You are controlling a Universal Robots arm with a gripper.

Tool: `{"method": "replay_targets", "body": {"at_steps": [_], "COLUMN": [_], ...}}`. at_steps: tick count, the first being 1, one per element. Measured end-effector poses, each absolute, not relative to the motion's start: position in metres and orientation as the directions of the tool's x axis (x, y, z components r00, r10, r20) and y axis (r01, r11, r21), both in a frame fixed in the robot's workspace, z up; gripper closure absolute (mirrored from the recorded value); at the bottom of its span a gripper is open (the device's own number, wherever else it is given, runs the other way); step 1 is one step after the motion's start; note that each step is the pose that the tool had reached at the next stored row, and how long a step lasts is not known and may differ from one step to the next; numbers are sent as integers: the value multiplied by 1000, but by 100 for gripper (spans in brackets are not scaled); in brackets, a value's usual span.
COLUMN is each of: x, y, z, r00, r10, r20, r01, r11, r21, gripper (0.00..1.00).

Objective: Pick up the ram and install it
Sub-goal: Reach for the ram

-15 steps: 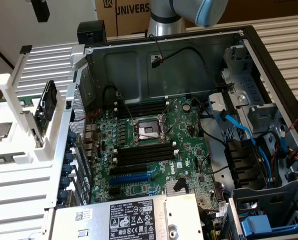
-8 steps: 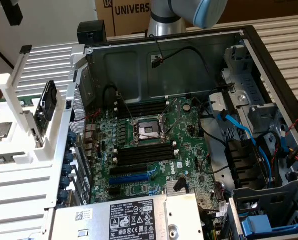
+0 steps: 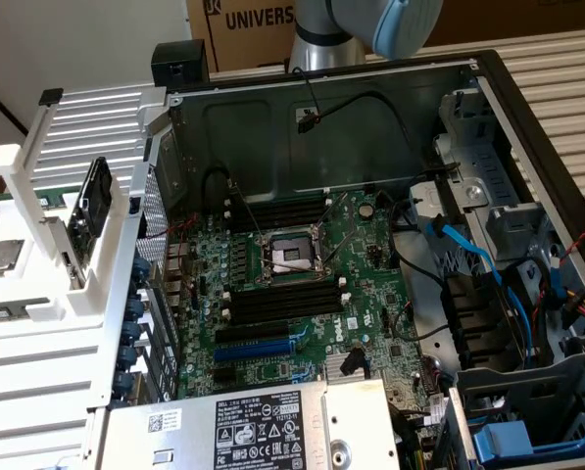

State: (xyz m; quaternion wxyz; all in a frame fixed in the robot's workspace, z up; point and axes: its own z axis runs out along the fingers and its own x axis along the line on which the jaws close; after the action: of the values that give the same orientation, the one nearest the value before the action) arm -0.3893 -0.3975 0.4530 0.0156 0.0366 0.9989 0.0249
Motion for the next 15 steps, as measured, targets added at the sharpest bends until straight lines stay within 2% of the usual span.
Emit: {"method": "replay_targets", "body": {"at_steps": [8, 9, 15], "x": [-405, -423, -441], "y": [-396, -391, -383], "z": [435, 429, 422], "r00": [-998, -998, -998], "r10": [56, 55, 46], "r20": [-30, -33, -40], "r01": [55, 53, 44], "r11": [997, 997, 998], "r21": [51, 51, 51], "gripper": [90, 90, 90]}}
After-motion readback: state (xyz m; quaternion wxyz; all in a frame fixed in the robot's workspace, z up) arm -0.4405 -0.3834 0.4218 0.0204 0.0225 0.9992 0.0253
